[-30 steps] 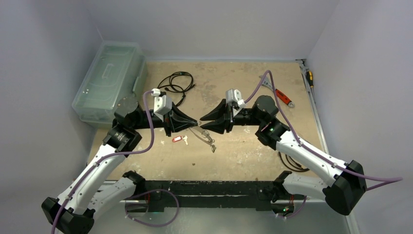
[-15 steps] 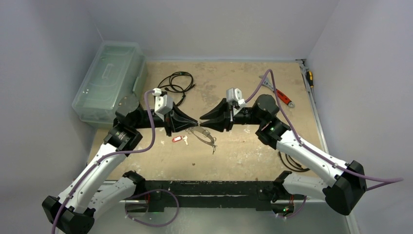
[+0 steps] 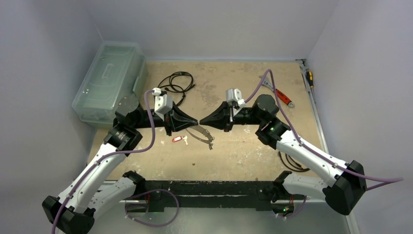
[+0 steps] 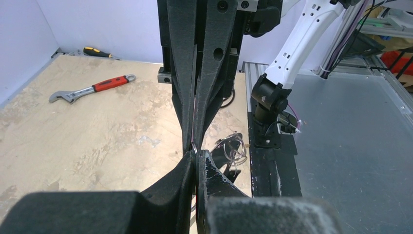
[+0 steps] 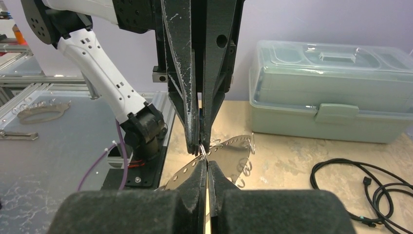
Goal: Put the keys on the keyring
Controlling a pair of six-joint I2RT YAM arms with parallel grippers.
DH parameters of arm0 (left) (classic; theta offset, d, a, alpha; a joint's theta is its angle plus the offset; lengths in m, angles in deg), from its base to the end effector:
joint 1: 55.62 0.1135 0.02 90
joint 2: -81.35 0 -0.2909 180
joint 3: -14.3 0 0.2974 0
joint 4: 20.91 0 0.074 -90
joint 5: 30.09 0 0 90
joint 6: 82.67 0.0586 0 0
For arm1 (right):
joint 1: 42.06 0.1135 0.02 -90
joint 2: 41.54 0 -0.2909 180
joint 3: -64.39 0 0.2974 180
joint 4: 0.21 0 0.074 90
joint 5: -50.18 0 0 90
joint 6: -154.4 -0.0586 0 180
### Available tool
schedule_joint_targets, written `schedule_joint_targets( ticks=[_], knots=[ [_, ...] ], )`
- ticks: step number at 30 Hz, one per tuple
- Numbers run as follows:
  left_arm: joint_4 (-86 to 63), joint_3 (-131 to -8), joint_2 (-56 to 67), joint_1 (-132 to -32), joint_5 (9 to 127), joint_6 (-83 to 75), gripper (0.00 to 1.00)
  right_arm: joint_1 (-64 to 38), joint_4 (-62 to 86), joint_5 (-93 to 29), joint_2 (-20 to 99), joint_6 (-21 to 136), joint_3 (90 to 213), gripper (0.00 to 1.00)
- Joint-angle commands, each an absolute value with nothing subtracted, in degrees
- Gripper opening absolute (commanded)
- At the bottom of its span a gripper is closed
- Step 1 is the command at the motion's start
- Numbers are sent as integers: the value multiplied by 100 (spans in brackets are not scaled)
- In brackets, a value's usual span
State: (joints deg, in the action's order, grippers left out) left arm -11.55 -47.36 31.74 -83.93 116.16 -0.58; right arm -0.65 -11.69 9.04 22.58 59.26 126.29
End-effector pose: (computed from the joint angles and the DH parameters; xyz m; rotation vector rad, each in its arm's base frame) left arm 0.1783 -0.1514 0.4022 1.0700 1.3000 -1.2248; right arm 0.1968 0.2324 0.3818 -1.1524 1.1031 1.2411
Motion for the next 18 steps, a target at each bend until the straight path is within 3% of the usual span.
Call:
schedule_joint_targets(
  ticks=[1,3,6,9,12,18],
  knots=[
    [-1525,-4801,3197,-8436,11614,-72,0,-48,-1267,888,2248,5856,12855,0],
    [-1555,-4803,3182,-8436,11541,-83,6,-49,-1373,876,2217,5805,12800,0],
    [-1627,-4793,3218,-8436,11411,-85,51,-48,-1663,672,2185,5612,12675,0],
    [-1767,-4684,3414,-8436,11187,-65,76,-49,-1859,434,2175,5435,12601,0],
    [-2084,-4496,3611,-8436,11116,-147,79,-50,-2325,259,2137,5121,12391,0],
    [-3280,-3977,3777,-8436,11085,-889,65,-53,-3401,107,2038,4570,12022,0]
  ],
)
